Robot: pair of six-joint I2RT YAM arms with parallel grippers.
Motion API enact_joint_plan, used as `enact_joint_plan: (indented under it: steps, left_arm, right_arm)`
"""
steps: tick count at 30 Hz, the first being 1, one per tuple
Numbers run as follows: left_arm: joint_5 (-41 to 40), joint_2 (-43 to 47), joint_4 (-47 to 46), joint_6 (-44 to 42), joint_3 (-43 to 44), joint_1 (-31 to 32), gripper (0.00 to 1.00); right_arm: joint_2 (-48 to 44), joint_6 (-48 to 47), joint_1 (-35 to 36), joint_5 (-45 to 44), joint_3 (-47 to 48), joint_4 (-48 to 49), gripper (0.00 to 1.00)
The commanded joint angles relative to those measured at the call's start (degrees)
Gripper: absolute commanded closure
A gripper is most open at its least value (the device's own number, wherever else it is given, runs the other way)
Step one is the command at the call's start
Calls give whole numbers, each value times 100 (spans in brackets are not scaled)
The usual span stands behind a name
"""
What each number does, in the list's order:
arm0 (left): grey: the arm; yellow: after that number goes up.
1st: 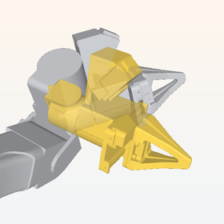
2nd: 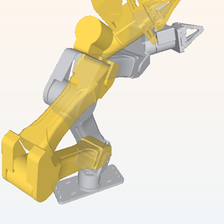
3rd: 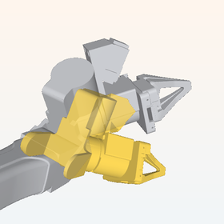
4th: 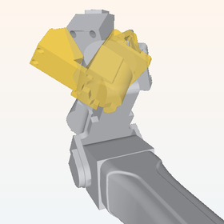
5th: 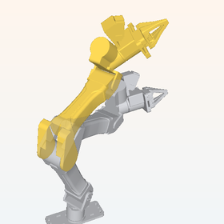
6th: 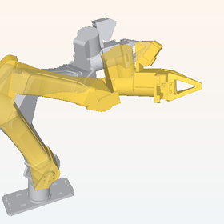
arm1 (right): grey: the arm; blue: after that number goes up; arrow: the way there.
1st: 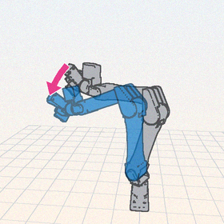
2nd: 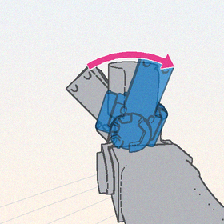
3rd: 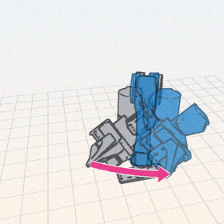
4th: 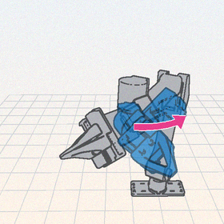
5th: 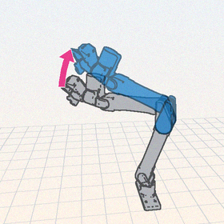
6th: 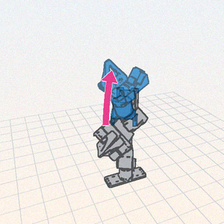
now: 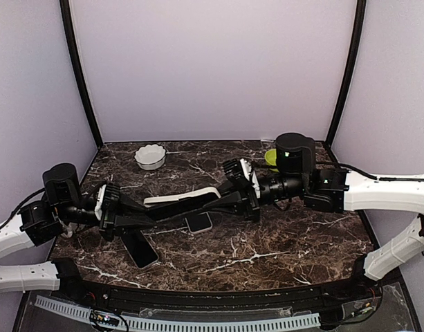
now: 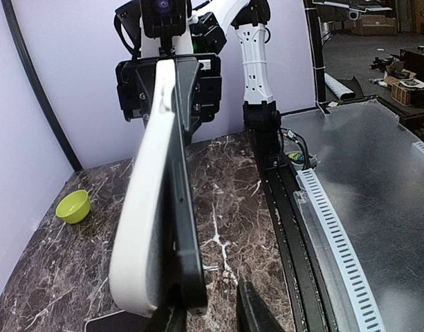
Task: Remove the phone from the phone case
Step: Pass from the right arm to the left
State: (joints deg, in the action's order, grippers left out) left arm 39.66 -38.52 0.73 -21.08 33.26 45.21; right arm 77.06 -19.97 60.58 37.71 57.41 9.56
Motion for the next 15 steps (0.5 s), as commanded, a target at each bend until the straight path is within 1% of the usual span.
enact_joint_plan:
  steps: [1, 9, 15]
  left_arm:
    - [-209, -4, -223, -14, -174, 22, 73]
    - [-181, 71, -841, 361, -345, 75, 76]
    - [-313, 88, -1223, 381, -437, 143, 78]
  right_arm:
    - [-56, 153, 155, 334, 137, 971, 100]
    - [70, 229, 215, 229, 115, 1003, 100]
    - [200, 428, 287, 98, 105, 1101, 100]
